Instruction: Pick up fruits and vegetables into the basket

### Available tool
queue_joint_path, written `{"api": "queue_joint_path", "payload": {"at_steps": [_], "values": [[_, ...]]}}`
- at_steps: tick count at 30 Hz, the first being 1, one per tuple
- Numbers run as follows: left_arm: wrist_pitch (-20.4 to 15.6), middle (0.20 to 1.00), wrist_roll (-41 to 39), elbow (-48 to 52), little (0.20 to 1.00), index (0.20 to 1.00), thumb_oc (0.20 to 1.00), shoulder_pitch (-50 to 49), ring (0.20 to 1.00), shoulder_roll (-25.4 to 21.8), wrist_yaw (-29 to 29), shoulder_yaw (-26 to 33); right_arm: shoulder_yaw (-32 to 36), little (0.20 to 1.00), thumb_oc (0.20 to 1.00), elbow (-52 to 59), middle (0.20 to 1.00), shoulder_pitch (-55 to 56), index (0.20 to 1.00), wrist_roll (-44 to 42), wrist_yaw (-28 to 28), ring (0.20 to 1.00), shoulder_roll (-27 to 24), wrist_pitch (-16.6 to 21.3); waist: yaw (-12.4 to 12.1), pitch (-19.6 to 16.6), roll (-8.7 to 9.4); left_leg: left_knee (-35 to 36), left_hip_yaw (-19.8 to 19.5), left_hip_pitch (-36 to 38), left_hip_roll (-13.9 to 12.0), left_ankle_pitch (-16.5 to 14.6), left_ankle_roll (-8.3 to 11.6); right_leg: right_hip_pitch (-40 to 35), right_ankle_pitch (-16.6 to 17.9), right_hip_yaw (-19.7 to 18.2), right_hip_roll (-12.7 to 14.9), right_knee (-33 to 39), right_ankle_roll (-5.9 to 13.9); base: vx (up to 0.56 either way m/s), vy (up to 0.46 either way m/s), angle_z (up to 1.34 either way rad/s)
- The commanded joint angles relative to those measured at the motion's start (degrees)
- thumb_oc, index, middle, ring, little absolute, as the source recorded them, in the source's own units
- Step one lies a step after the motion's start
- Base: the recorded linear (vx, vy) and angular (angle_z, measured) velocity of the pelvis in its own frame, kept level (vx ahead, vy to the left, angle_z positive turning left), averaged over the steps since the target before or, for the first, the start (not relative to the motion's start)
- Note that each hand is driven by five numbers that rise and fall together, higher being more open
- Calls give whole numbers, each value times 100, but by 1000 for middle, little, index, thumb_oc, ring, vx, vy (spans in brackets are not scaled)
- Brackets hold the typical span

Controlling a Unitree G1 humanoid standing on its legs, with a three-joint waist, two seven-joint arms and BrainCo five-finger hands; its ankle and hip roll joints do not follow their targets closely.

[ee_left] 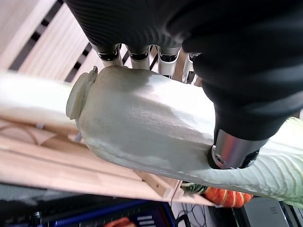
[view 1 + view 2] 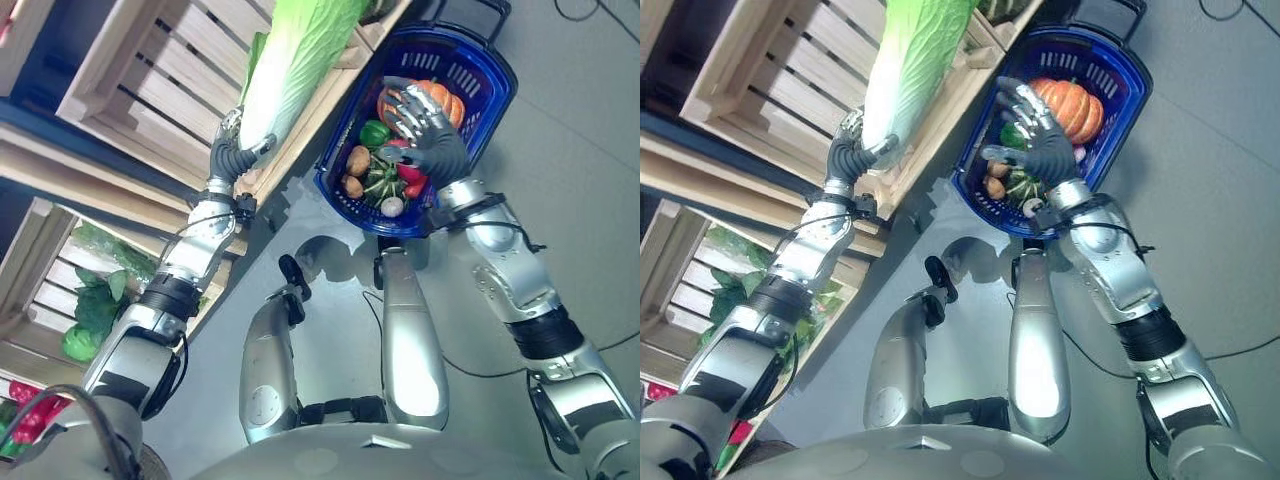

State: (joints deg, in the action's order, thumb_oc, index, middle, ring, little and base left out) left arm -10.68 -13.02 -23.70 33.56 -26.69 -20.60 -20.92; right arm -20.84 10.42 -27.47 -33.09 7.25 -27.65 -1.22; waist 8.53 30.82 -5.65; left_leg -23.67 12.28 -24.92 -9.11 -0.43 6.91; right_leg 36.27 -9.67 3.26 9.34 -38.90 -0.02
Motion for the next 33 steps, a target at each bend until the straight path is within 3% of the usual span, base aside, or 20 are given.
{"api": "queue_joint_path", "payload": {"at_steps": [1,8,15,23,29,33], "values": [[-470,200,368,629,200,200,200,103,200,-288,-315,-4,0,1000,1000,247,1000,-329,1000,-547,393,1000,516,297,-114,-103,391,-500,238,47,184,-628,-435,-529,222,180,57,751,179,24,-178,22],[-764,200,290,922,200,200,200,13,200,-49,-511,-154,-164,1000,1000,-178,1000,-327,1000,-1401,1050,1000,1302,730,-346,-103,548,-434,85,361,218,-630,-497,-1016,314,364,89,928,224,11,-108,12],[-656,200,873,1316,200,200,200,64,200,44,-704,-373,-234,1000,1000,-504,1000,-356,1000,-2188,1268,1000,1656,1052,-512,-103,659,-432,-1,615,244,-694,-547,-1415,351,544,134,1065,248,11,-76,12],[-525,200,1727,1466,200,200,200,205,200,4,-836,-646,-380,1000,1000,-803,1000,-408,1000,-3044,1240,1000,1881,1036,-609,-142,686,-451,-45,722,239,-728,-550,-1623,356,627,157,1127,248,9,-22,3],[-153,200,2545,1518,200,200,200,400,200,-128,-962,-930,-487,1000,1000,-900,1000,-497,1000,-3173,1182,1000,1826,855,-662,-183,715,-426,-67,730,258,-744,-544,-1668,359,675,176,1182,274,0,0,0],[89,200,2804,1509,200,200,200,451,200,-214,-708,-1070,-557,1000,1000,-981,1000,-532,1000,-3343,1019,1000,1801,760,-683,-197,717,-424,-75,734,252,-745,-538,-1683,357,699,178,1187,283,0,0,0]]}}
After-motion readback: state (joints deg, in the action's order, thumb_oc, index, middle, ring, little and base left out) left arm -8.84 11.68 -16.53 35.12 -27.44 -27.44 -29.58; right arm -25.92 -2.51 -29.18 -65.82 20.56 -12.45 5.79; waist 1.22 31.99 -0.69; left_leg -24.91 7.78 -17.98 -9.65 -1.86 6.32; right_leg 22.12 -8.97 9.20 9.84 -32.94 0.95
